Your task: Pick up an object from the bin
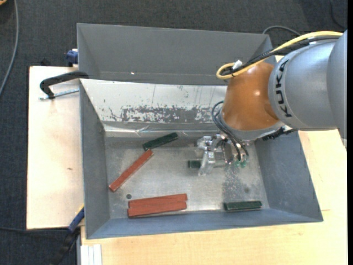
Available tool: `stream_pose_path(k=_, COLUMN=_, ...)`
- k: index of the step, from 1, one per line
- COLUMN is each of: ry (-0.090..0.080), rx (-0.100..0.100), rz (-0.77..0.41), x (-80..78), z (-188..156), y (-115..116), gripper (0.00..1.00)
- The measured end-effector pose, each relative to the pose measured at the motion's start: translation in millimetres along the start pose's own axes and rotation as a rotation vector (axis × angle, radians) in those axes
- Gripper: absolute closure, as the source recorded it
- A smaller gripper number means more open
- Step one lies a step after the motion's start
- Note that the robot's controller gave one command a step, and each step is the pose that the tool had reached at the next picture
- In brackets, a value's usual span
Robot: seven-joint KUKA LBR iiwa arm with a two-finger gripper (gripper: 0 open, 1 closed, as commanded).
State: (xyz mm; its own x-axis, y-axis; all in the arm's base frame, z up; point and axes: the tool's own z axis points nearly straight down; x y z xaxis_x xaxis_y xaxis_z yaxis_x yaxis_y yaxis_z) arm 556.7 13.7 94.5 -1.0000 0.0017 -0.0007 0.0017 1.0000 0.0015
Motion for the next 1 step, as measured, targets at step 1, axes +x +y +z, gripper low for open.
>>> stream_pose_path(k=1, ry=-0.003, rx=0.0, rz=0.0, x=-0.6, z=-15.2, y=0.1, gripper=1.0)
